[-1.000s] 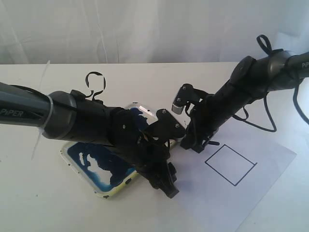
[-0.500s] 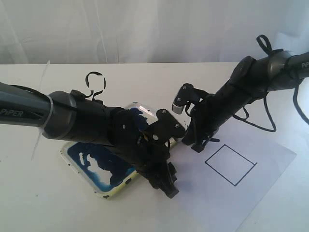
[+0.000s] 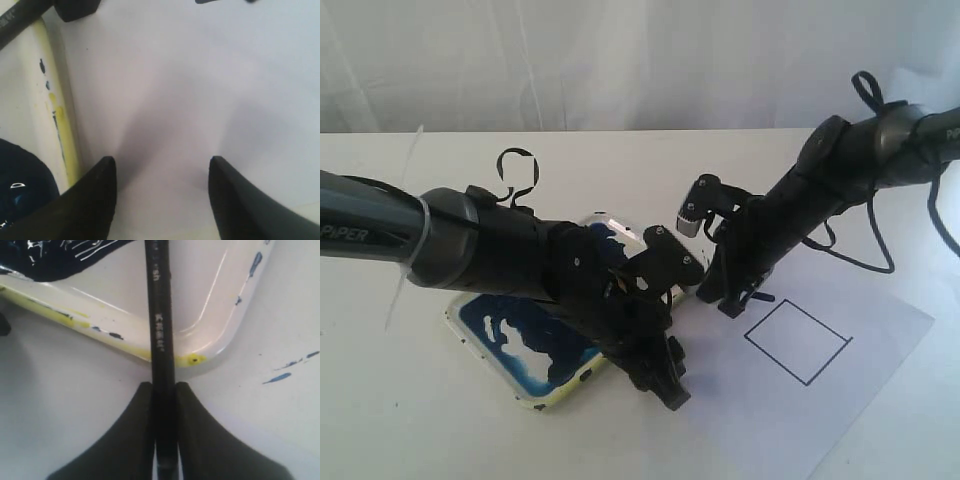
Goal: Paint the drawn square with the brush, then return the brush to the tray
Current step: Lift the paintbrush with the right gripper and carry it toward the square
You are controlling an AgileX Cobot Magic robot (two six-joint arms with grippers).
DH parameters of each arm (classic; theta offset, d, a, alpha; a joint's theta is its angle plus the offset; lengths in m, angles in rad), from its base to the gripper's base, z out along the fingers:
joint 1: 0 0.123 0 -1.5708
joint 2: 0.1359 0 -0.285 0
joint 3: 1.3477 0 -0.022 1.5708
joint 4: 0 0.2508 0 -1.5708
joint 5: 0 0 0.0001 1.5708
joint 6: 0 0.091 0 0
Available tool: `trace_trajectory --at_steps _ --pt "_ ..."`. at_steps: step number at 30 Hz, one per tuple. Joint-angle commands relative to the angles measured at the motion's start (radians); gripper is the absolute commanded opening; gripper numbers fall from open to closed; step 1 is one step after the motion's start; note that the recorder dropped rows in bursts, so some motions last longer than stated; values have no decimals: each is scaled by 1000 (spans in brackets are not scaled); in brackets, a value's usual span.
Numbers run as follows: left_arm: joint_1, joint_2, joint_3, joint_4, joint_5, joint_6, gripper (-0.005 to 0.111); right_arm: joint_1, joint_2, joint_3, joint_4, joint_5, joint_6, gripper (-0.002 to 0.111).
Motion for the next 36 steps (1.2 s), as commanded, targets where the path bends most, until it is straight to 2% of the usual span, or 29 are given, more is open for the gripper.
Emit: trace_trajectory --at_steps 1,16,23,36 --pt "-5 18 7 -1 58 4 59 0 -47 -3 -36 38 -3 0" --pt "-5 18 7 -1 51 4 59 0 -225 -3 -262 113 167 0" --pt "-5 18 7 -1 51 4 59 -6 -336 -3 -595 206 455 0" --pt "-5 18 7 -1 61 4 59 -129 -534 -3 -612 456 553 0"
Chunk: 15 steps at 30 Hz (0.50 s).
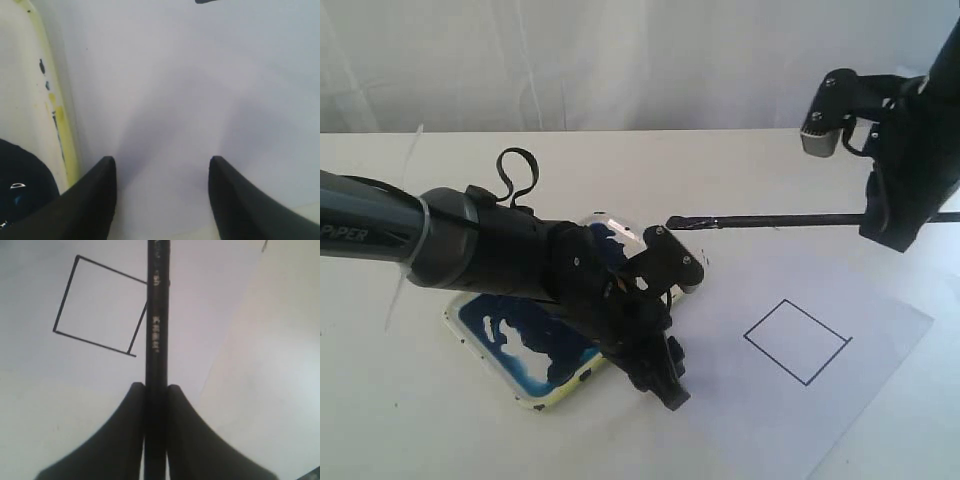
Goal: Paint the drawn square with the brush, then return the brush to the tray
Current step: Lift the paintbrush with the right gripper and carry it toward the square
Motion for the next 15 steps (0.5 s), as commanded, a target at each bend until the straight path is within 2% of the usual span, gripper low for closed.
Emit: trace_trajectory --at_steps 1,7,15 --pt "-5 18 7 -1 62 2 59 -32 -56 -3 -1 86 36 0" --pt "-5 18 7 -1 70 2 59 -33 -129 7 -53 88 132 0" --pt "-5 18 7 -1 72 2 59 -33 -246 125 -124 88 136 0"
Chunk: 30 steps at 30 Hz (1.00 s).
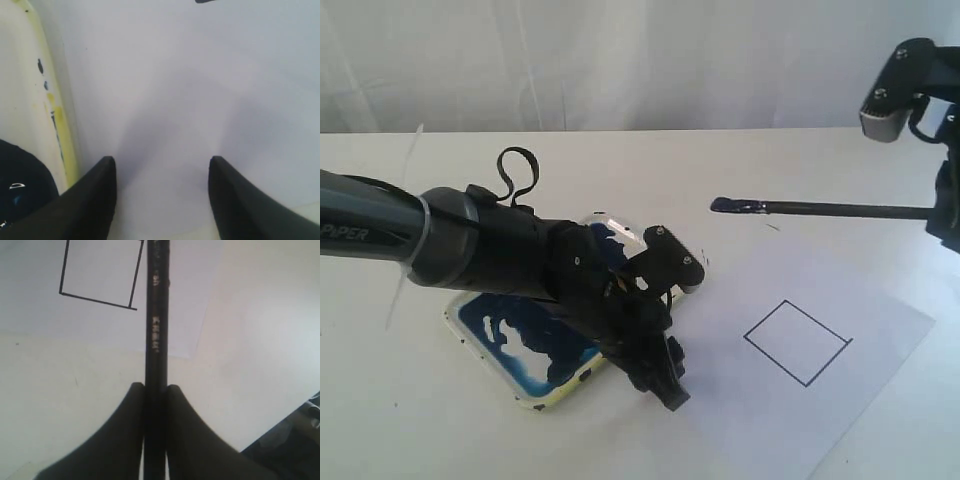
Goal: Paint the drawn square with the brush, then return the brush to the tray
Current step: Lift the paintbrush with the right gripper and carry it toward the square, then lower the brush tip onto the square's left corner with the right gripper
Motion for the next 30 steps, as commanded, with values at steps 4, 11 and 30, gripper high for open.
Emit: trace_trajectory --at_steps 4,11,30 --pt "-5 18 10 -1 71 2 59 -5 -132 147 -38 3 18 0" --pt "-5 18 10 -1 69 2 59 -5 -198 308 -48 3 30 0" --pt "-5 18 10 -1 69 2 59 -5 -198 390 -99 3 57 0"
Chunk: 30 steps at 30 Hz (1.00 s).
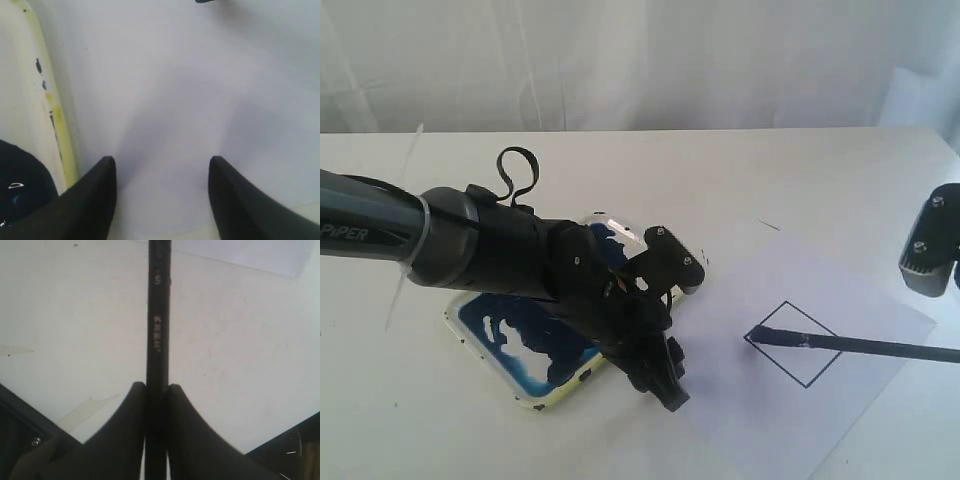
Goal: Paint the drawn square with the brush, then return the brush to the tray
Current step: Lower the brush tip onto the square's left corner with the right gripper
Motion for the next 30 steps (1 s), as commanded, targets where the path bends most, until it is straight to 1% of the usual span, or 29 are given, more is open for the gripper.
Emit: trace_trajectory --at_steps 1,10,17,30 --pt "-5 18 10 -3 65 0 59 -5 -8 19 -28 1 10 0" --pt "-5 18 10 -3 65 0 59 -5 -8 21 -16 1 21 0" --pt "-5 18 10 -3 65 0 59 -3 -8 21 29 -20 21 0" --pt "-5 18 10 -3 67 0 59 -3 -8 24 29 -29 21 0"
